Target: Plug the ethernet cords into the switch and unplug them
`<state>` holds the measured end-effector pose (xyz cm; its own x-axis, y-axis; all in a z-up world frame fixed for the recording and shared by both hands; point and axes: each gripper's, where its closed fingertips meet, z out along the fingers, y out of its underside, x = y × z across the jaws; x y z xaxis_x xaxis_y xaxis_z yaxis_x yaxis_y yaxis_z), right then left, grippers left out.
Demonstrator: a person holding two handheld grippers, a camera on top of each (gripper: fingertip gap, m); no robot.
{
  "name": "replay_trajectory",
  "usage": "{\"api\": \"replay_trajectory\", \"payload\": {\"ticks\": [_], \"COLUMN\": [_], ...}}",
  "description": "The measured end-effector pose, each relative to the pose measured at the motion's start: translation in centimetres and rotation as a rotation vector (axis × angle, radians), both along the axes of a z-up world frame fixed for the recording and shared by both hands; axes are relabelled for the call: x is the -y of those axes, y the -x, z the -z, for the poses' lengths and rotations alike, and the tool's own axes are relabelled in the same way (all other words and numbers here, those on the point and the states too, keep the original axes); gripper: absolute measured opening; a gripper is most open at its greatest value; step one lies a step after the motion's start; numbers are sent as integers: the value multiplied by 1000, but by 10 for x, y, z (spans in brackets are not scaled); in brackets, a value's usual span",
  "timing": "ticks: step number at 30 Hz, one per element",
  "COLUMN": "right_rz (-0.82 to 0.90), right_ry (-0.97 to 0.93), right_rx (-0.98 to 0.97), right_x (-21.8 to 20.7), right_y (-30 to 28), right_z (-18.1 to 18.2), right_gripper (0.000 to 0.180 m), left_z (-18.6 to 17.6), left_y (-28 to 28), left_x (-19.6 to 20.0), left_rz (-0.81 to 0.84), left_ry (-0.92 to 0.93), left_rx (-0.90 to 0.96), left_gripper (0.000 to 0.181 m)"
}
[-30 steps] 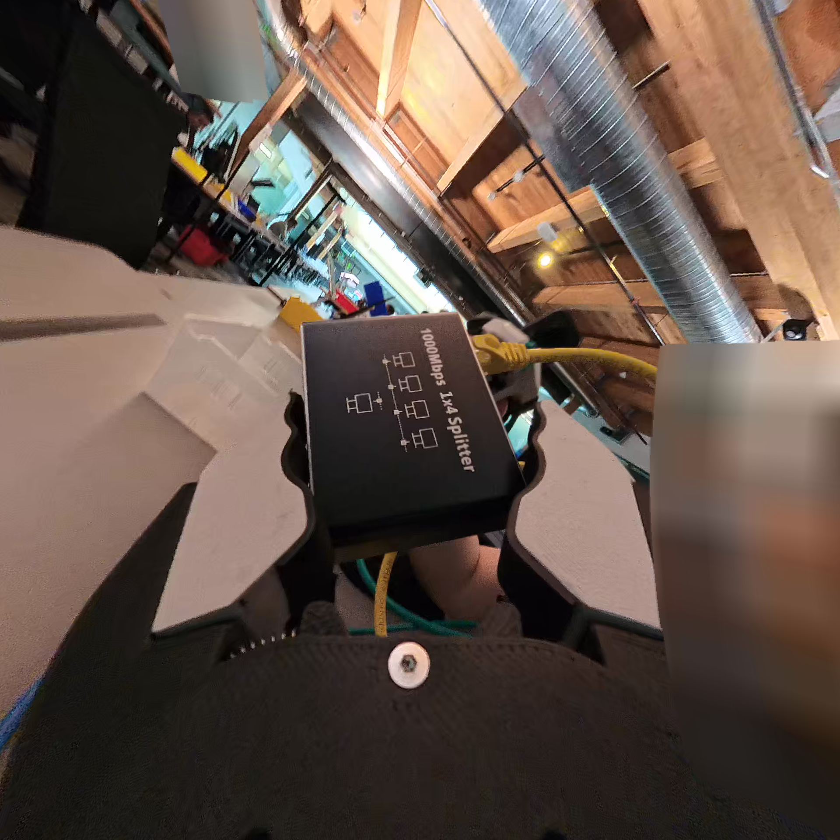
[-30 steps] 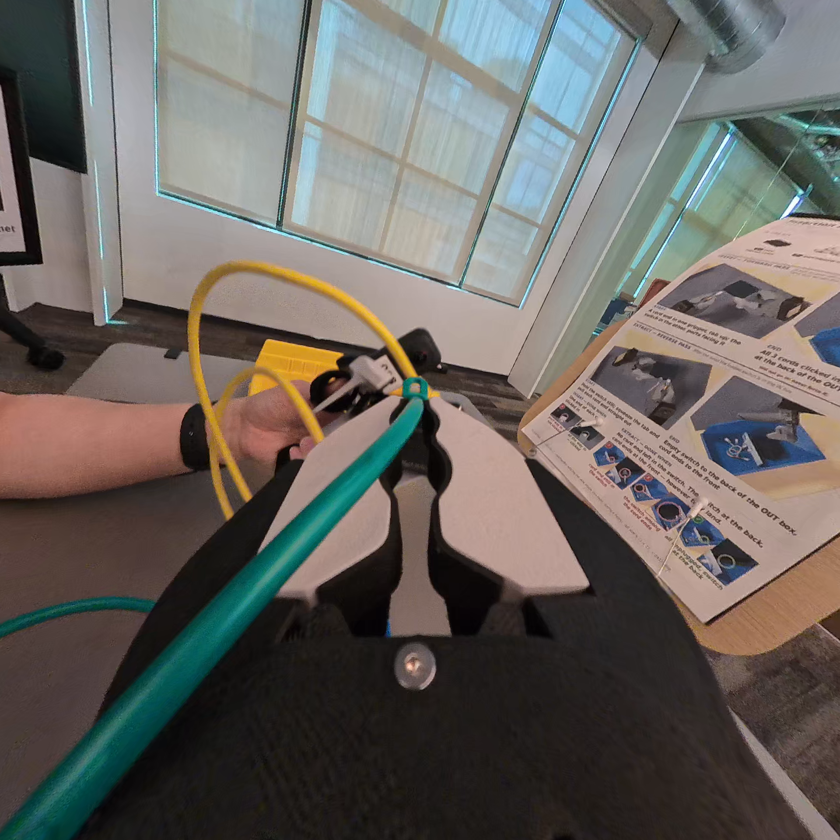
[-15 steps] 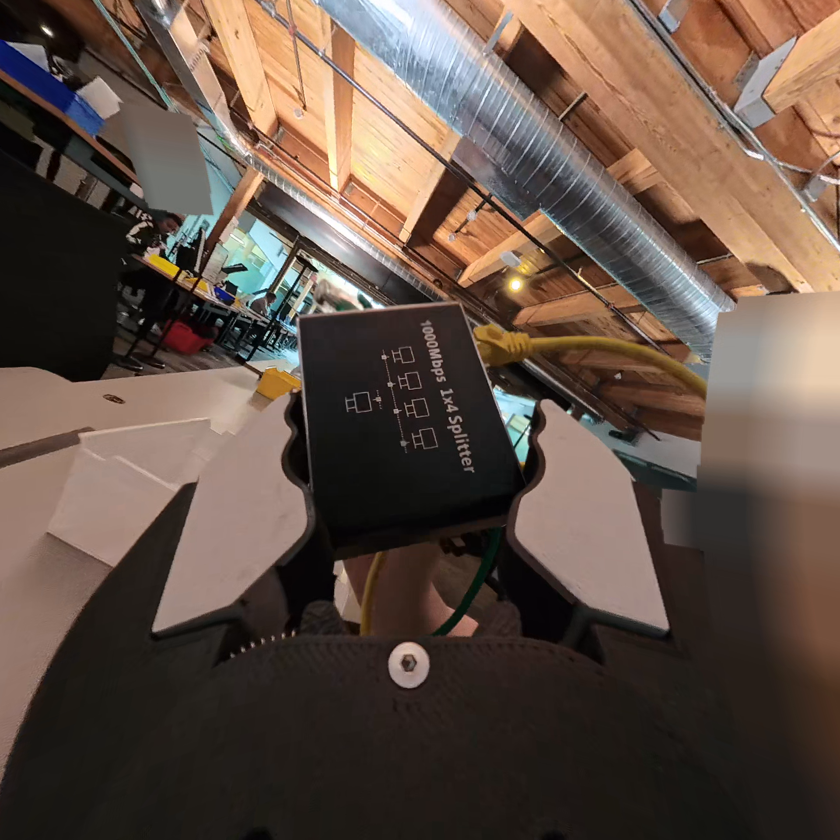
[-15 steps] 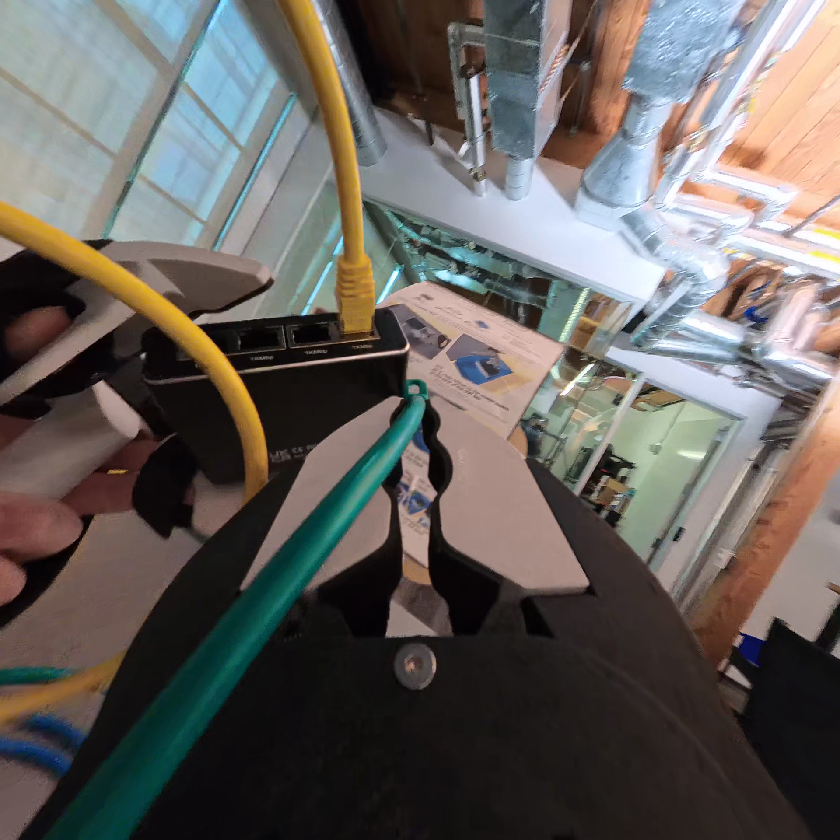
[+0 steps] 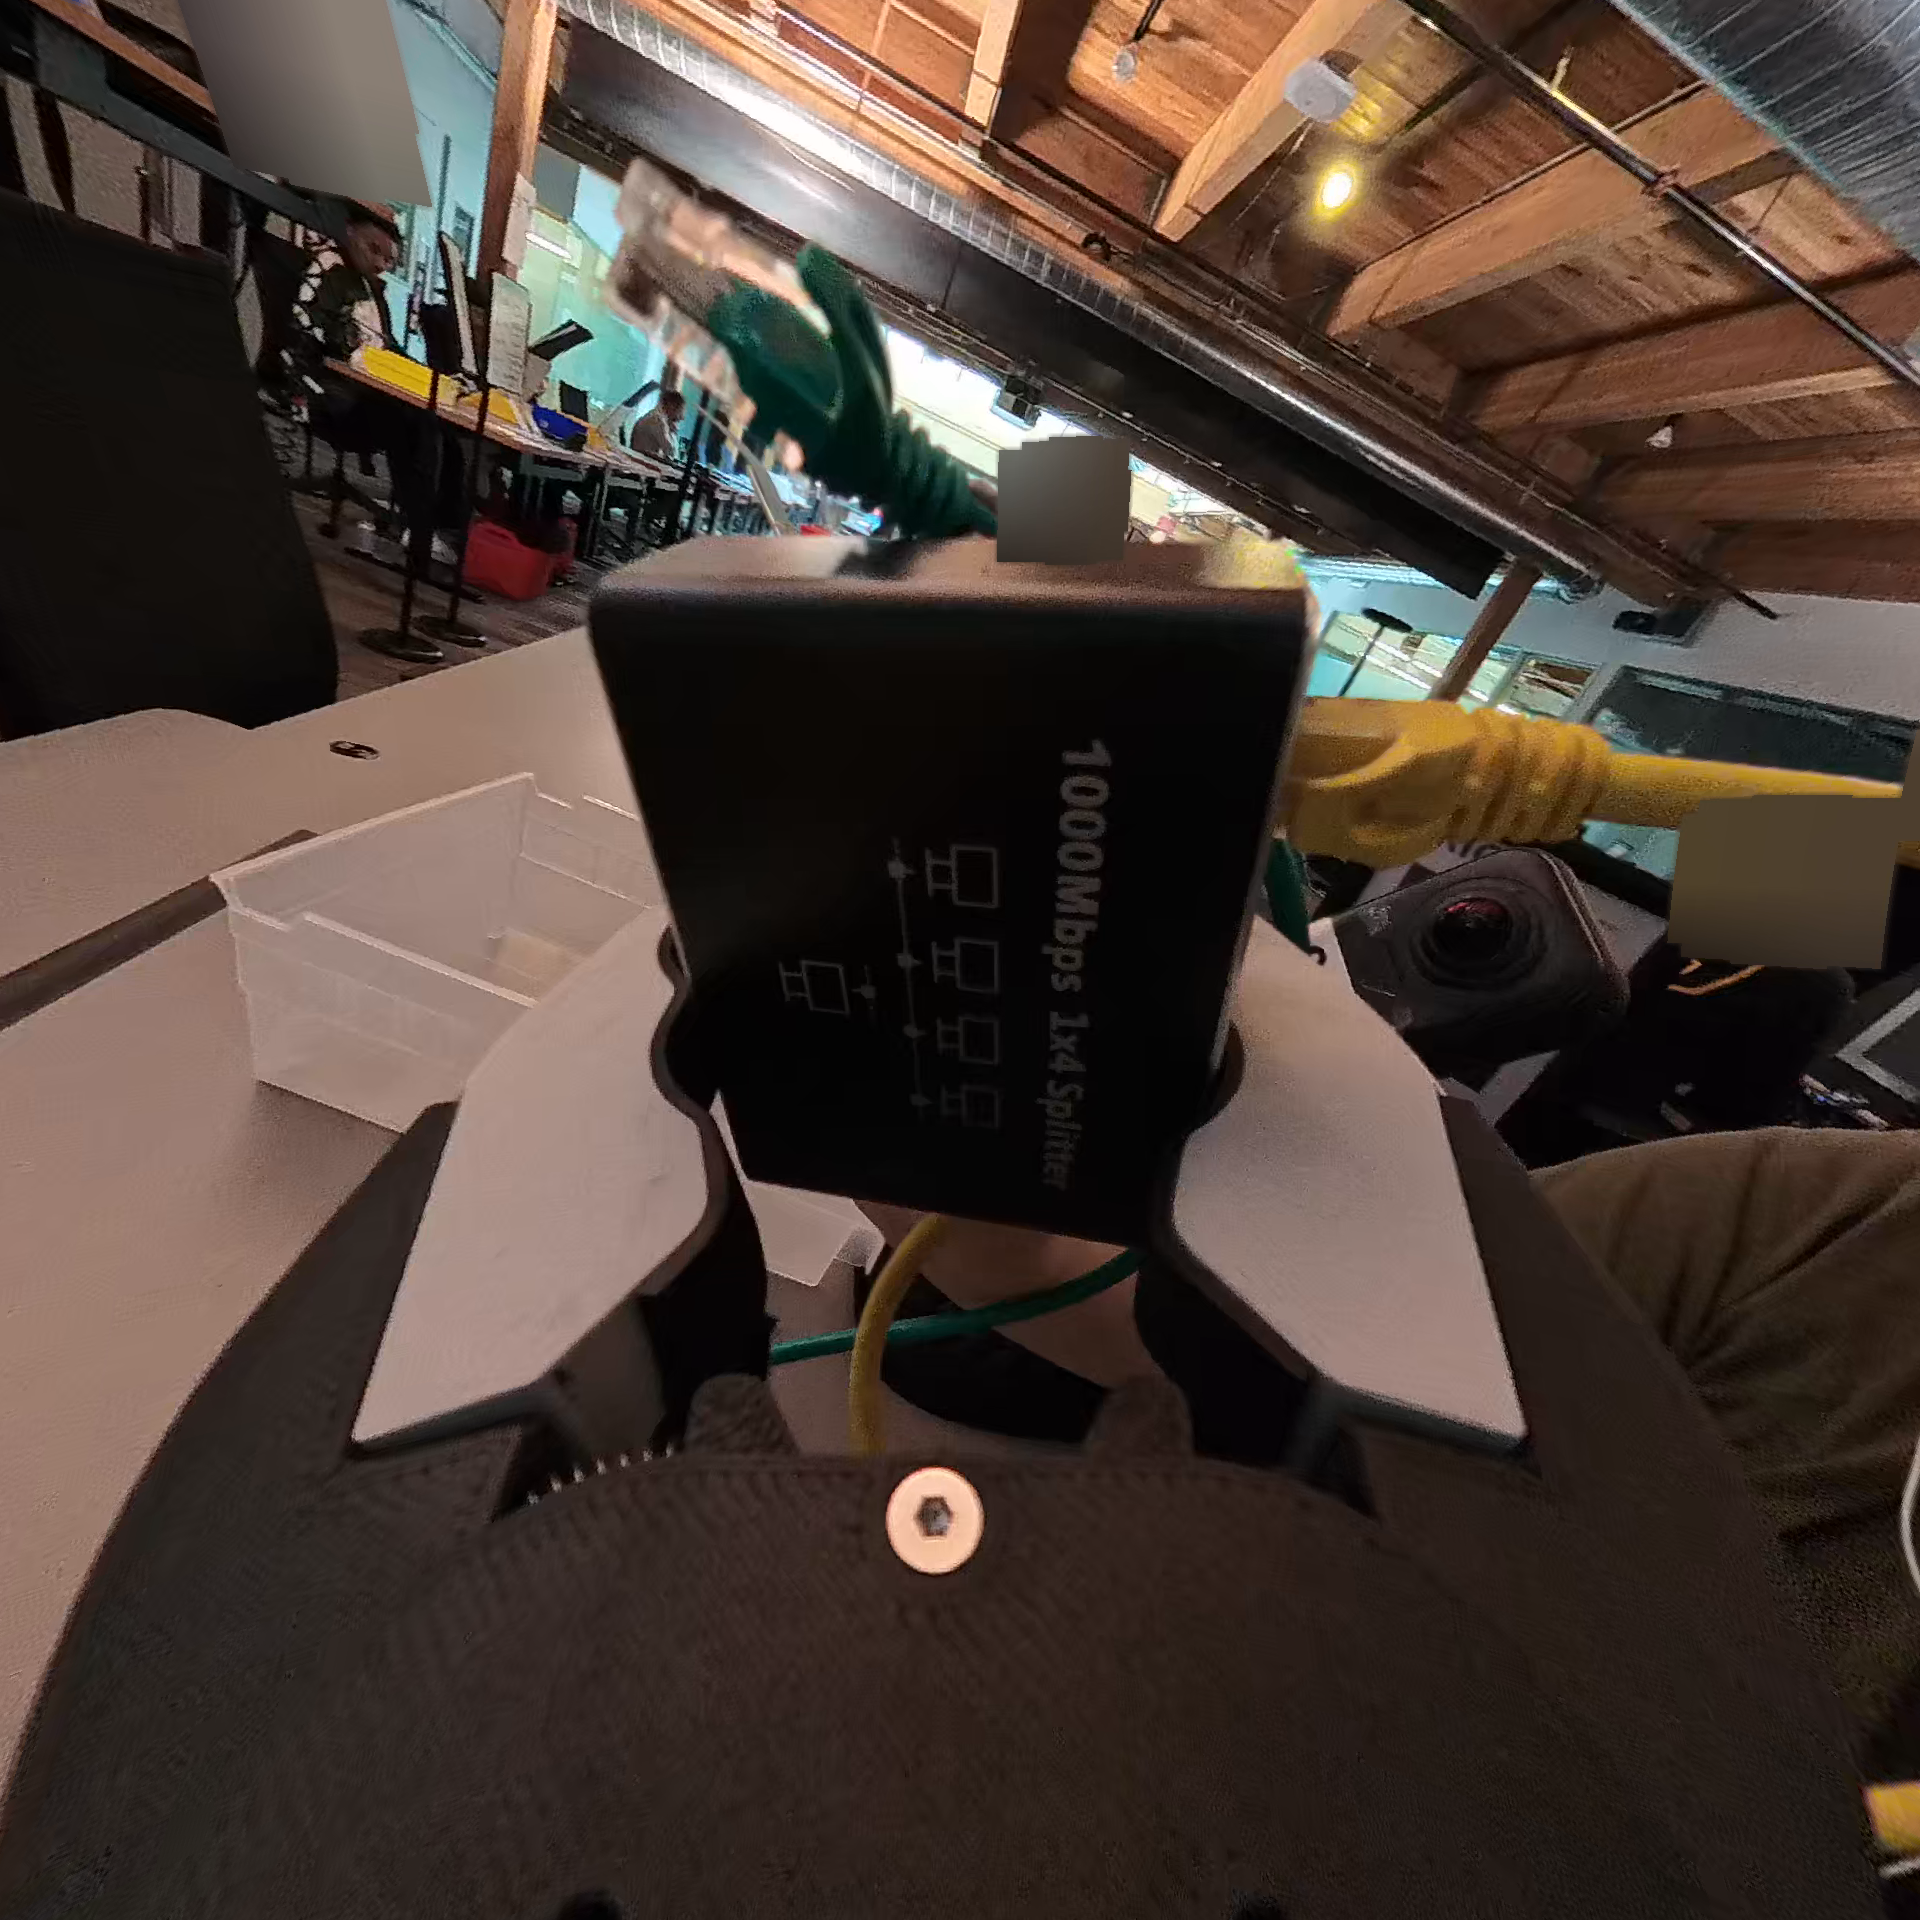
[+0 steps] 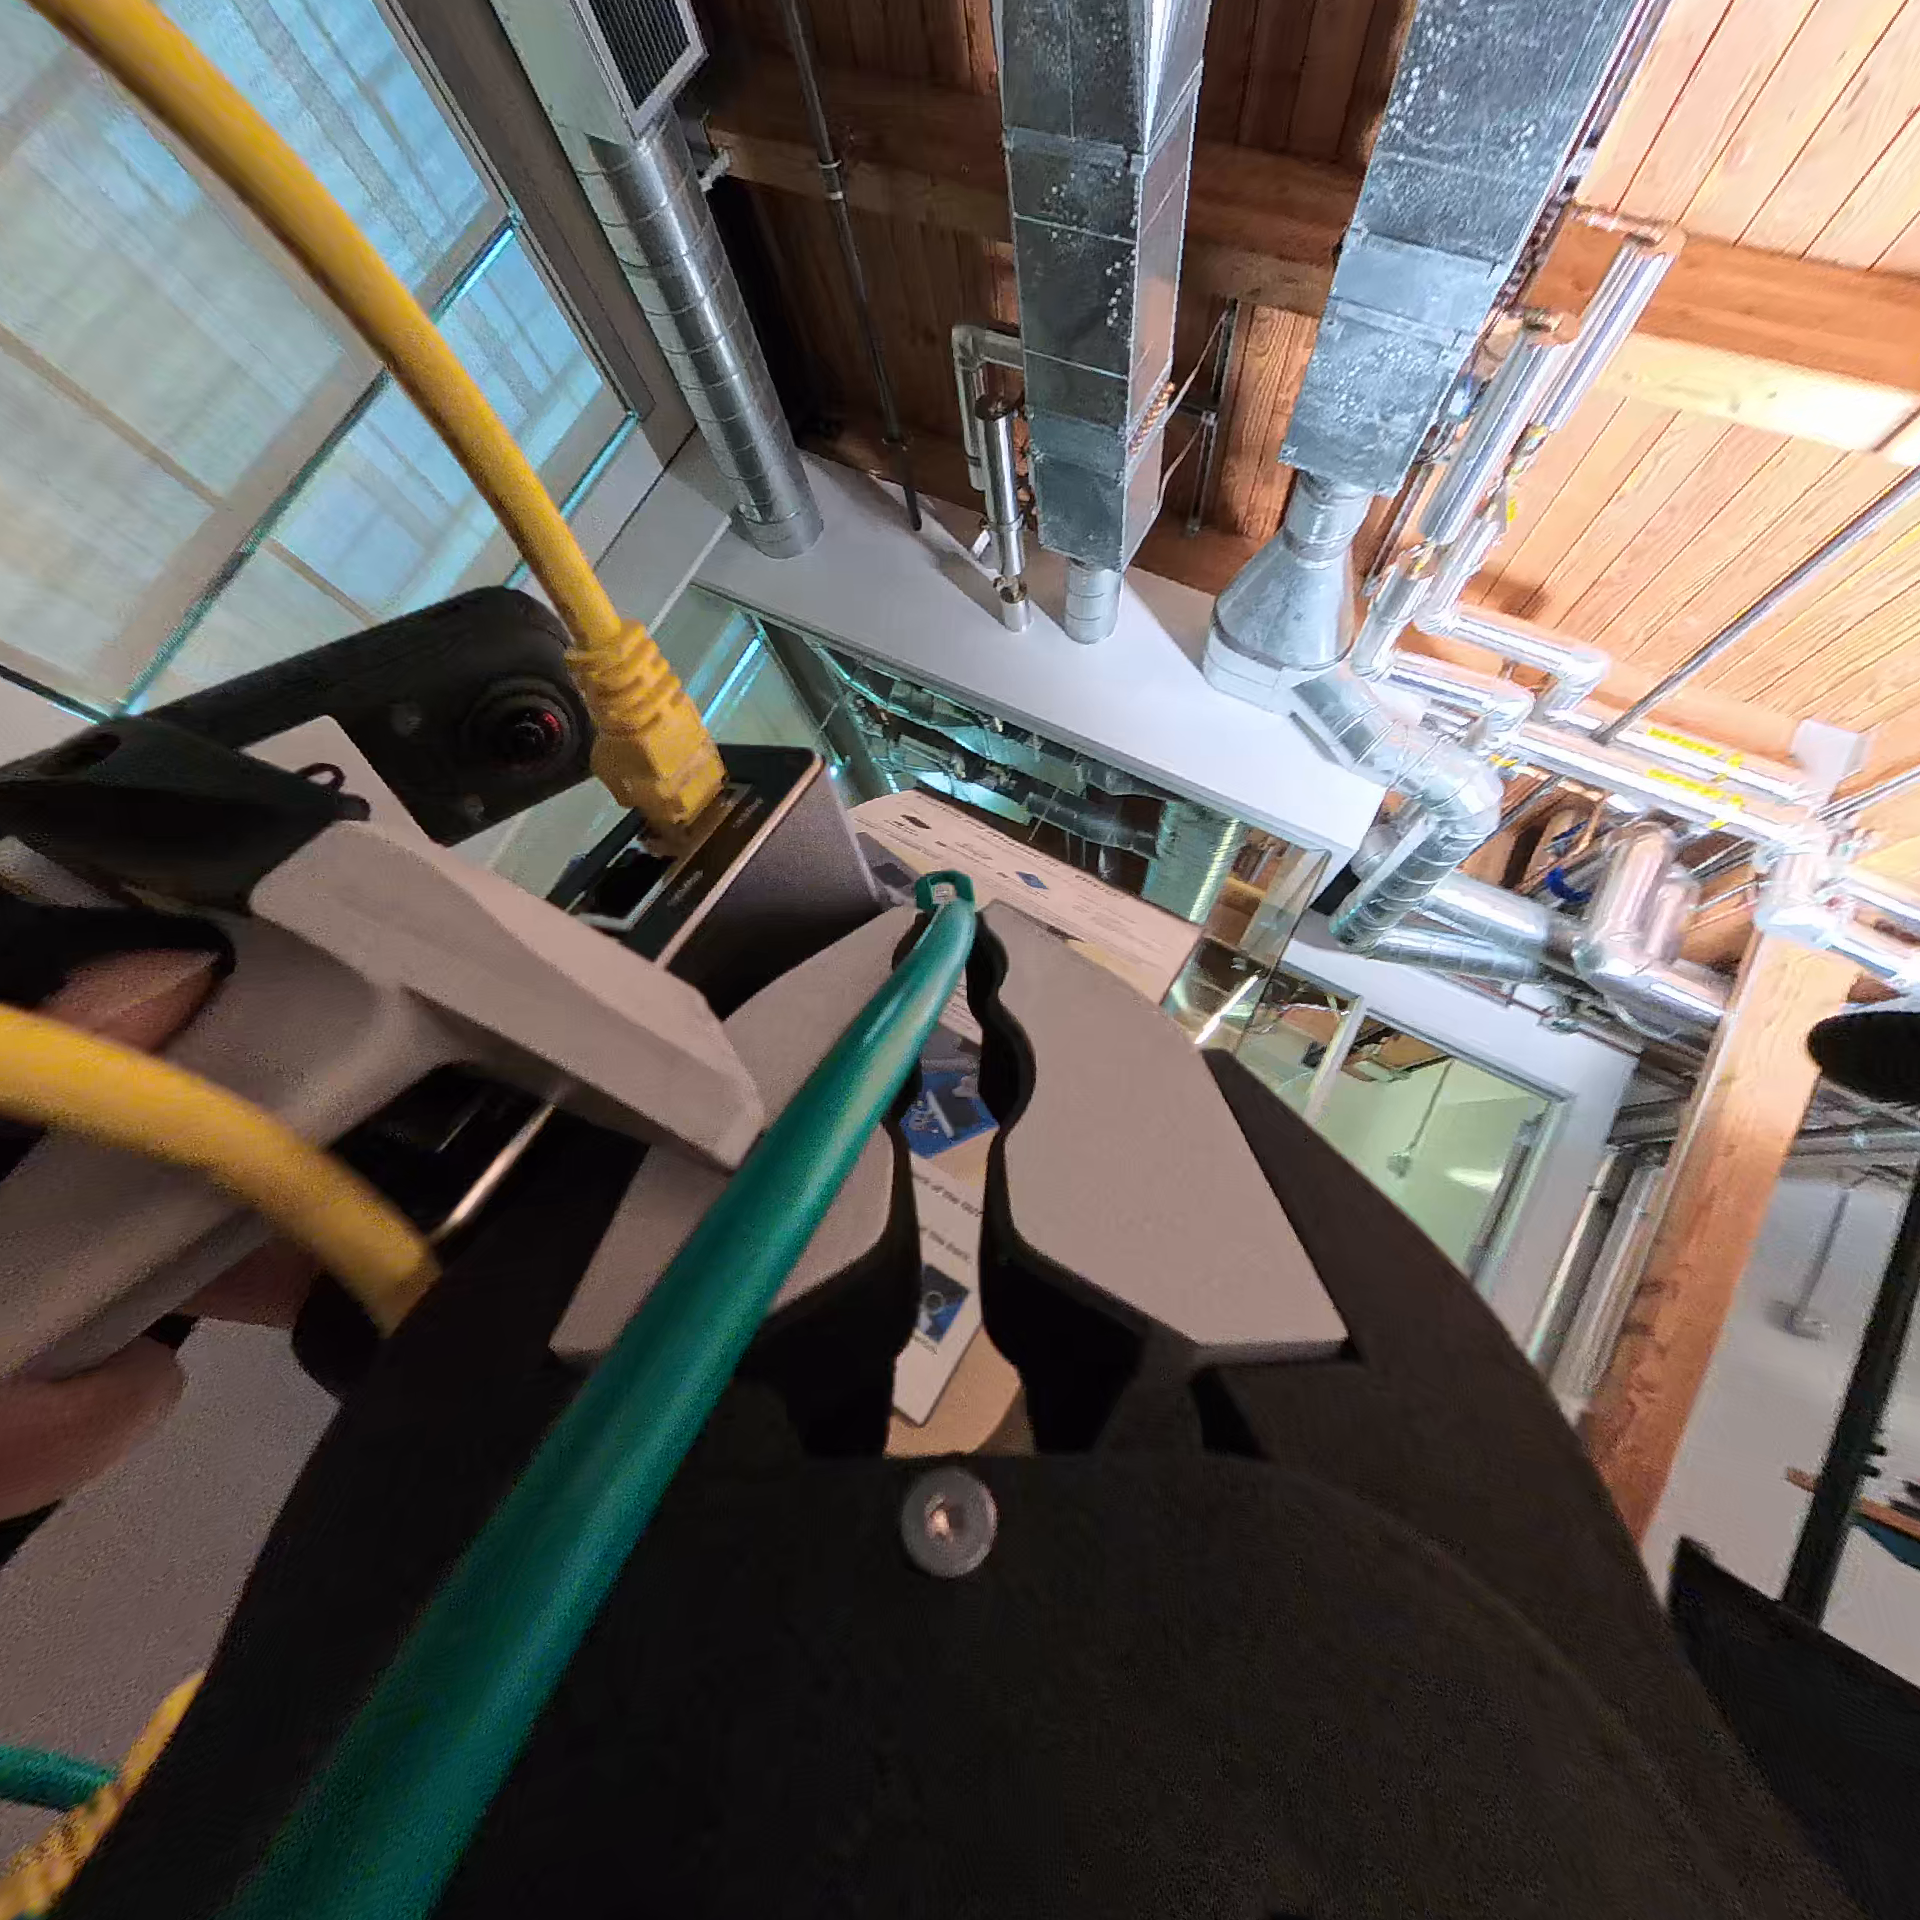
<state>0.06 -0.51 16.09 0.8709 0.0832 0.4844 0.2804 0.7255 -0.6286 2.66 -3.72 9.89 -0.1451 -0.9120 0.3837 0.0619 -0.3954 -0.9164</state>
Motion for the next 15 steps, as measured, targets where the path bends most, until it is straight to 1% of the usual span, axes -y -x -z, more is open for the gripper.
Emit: {"api": "replay_trajectory", "payload": {"ticks": [3, 4, 7, 10, 12, 15], "right_rz": [9, 1, 5, 21, 22, -73], "right_ry": [-2, 7, 23, 38, 29, 3], "right_rx": [6, -1, 22, 90, 139, 269], "right_x": [0, -1, -6, -11, -9, 7], "right_y": [-1, -1, -1, 0, -1, 9], "right_z": [0, 0, 3, 5, 3, -1], "right_gripper": [5, 5, 5, 5, 6, 6], "left_z": [8, 10, 12, 9, 6, 1], "left_y": [-1, -2, 1, 12, 24, 48], "left_x": [3, 3, -4, -15, -24, -43], "left_rz": [55, 44, -33, -134, -195, -291], "left_ry": [-3, -22, -112, -188, -190, -130], "left_rx": [-47, -63, -126, -190, -228, -261], "left_gripper": [91, 91, 90, 91, 90, 90]}}
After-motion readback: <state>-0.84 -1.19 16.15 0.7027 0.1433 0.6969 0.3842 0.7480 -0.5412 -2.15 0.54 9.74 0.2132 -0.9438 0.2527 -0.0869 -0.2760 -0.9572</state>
